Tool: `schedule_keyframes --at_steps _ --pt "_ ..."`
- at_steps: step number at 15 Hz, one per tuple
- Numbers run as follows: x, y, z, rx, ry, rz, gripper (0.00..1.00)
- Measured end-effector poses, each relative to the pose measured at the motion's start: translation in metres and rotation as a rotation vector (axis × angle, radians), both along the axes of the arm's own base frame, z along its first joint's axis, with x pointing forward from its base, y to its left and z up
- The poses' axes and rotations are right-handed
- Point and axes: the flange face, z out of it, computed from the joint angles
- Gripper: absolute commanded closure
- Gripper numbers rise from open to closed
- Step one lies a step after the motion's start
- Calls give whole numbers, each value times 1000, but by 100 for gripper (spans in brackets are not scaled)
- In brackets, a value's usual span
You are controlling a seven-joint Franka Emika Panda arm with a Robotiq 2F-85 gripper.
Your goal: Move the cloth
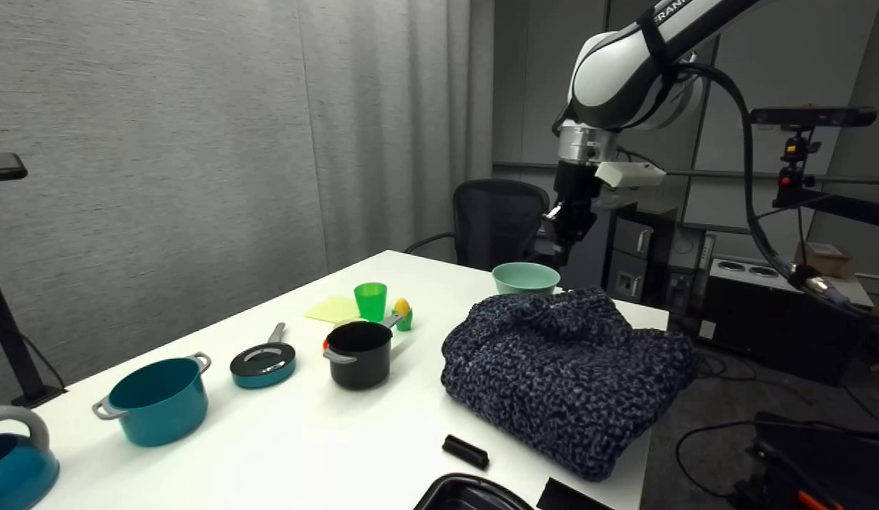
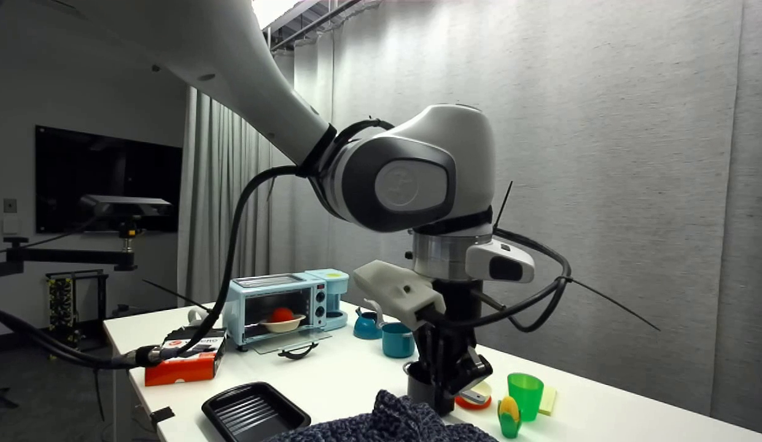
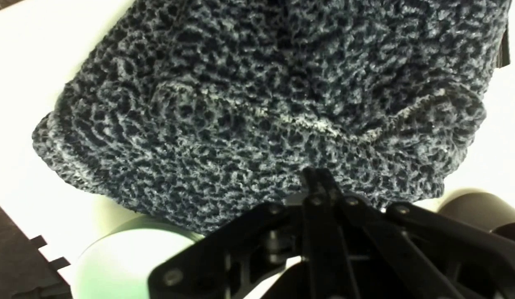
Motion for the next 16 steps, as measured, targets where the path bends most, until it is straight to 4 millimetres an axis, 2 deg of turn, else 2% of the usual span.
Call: schedule_keyframes --at_steps 3,7,9,13,16 --pt "-5 7 -11 38 67 23 42" --pt "-19 13 -46 110 177 59 11" --pt "-26 14 -64 153 197 60 0" --pt "-41 21 -97 222 239 64 0" --pt "-48 24 -113 239 270 62 0"
